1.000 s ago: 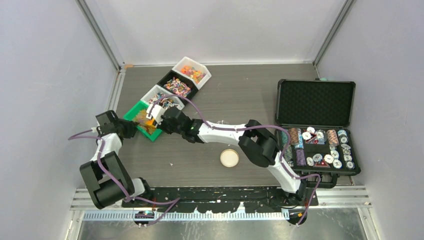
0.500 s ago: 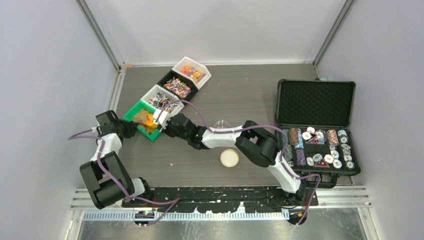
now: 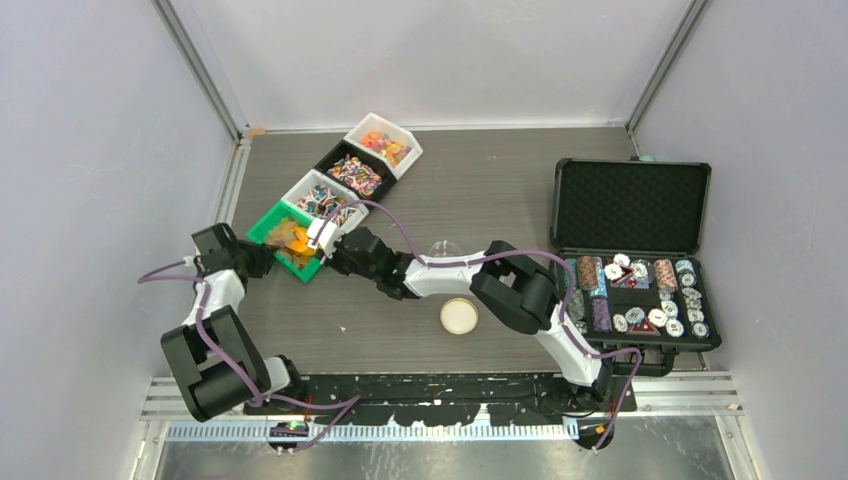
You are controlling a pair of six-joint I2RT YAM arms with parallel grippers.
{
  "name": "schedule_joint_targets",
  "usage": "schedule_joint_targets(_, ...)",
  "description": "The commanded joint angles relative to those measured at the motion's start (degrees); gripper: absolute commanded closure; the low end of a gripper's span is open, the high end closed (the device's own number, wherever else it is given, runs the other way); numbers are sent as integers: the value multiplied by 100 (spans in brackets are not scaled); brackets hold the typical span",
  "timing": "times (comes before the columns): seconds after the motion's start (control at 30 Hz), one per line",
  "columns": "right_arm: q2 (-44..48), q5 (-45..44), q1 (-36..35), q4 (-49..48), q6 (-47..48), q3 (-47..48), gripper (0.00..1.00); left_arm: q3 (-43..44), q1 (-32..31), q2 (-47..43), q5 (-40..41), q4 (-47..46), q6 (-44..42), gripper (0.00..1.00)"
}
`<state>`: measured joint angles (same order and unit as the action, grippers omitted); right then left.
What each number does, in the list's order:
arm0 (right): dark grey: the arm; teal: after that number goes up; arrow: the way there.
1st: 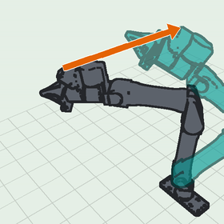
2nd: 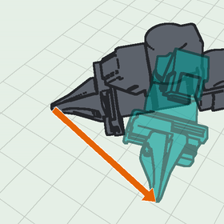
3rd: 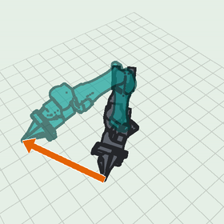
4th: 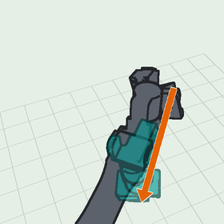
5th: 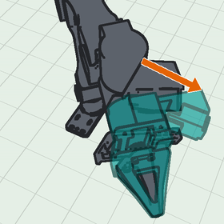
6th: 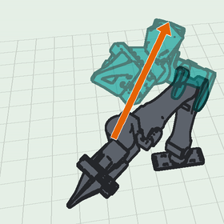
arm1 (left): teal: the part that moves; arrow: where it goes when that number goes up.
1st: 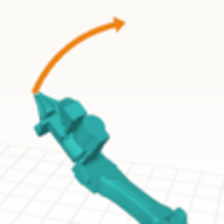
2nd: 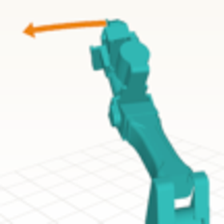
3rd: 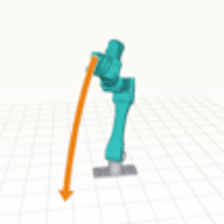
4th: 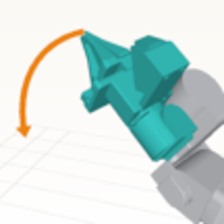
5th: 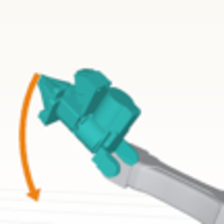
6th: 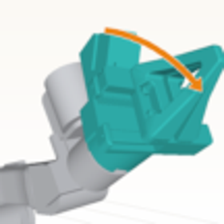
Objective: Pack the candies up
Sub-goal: Scoop the fake candies from the storage box.
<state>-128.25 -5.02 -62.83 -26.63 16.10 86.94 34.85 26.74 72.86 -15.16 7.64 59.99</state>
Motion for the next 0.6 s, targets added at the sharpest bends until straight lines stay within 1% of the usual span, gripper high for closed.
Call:
schedule_joint_targets(0.0, -2, -3, -6, 224, -98, 267, 100, -171, -22, -75, -278, 99, 235, 99)
schedule_joint_targets(0.1, 13, -70, -5, 7, -123, 149, 100, -167, -25, -120, -288, 98, 263, 100)
schedule_joint_targets(0.23, 92, -120, -5, -680, -164, -311, 100, -205, -24, -276, -239, 125, 311, 100)
schedule_joint_targets(0.3, 123, -76, -9, -962, -171, -475, 100, -223, -27, -372, -182, 149, 336, 97)
schedule_joint_targets(0.4, 117, -52, -10, -1311, -154, -650, 100, -222, -23, -450, -125, 241, 334, 90)
schedule_joint_targets(0.57, 169, -36, -10, -2029, -167, -976, 100, -87, -27, -507, -60, 463, 305, 65)
